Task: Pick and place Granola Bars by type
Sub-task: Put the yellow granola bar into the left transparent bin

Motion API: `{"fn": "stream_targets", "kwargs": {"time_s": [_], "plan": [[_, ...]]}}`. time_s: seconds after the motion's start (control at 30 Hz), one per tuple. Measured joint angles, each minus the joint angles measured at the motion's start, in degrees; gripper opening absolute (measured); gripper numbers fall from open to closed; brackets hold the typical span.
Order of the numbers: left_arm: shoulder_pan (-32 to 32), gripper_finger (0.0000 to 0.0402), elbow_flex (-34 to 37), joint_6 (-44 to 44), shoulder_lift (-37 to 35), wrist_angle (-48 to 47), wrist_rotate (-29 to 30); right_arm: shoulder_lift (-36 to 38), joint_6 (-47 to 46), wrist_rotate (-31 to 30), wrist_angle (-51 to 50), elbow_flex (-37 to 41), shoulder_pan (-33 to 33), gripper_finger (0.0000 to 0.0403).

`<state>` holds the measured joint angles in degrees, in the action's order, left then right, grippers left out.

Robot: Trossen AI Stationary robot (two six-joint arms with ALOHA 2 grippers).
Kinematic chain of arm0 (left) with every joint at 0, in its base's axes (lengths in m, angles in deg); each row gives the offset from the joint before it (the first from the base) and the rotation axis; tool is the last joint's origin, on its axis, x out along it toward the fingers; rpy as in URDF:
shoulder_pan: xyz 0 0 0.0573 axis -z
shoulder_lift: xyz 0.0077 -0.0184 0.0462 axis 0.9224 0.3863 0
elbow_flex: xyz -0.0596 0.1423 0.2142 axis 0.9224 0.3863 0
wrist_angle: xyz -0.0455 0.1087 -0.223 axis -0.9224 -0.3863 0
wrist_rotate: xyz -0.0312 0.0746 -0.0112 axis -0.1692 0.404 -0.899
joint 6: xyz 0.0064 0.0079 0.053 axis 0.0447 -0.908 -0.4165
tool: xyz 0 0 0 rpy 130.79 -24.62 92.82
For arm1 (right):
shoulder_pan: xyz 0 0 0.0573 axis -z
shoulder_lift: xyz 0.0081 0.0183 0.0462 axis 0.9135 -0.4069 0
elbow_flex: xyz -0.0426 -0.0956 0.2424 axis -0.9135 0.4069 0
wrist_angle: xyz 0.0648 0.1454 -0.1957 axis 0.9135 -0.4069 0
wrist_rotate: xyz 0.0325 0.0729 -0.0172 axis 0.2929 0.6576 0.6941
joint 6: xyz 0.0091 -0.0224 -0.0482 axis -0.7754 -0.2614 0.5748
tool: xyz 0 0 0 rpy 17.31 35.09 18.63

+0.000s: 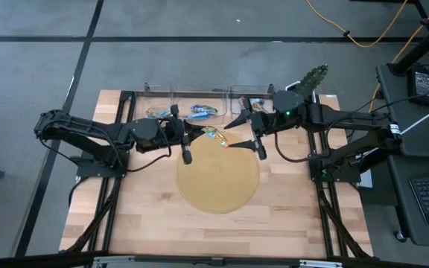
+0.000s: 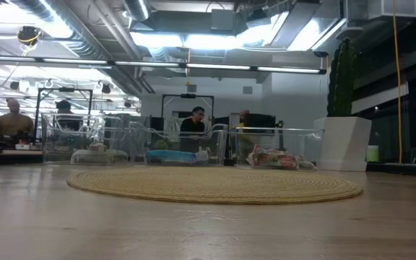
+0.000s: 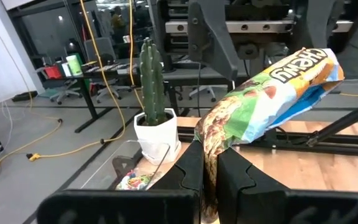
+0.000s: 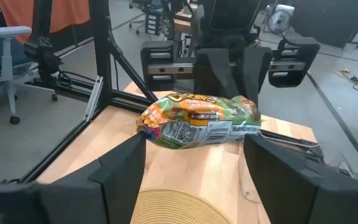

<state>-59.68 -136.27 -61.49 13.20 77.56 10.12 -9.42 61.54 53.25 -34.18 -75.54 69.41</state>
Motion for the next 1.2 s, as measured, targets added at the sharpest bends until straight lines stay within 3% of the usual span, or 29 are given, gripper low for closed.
{"fn": "stream_targets", "kwargs": {"time_s": [0.4,0.57,1.2], "plan": [[-2.11,0.0006,0.0,1.35,0.0,0.02,-0.27,0.0,-0.03,1.36,0.04,0.0,-0.74,0.0273],[-2.14,0.0006,0.0,1.44,0.27,0.38,-0.71,0.0,-0.43,-4.57,0.35,0.0,-0.74,0.0273],[-2.14,0.0006,-0.05,0.45,3.62,6.0,-2.19,-0.07,-1.67,-5.15,0.79,0.02,-0.72,0.026]]}}
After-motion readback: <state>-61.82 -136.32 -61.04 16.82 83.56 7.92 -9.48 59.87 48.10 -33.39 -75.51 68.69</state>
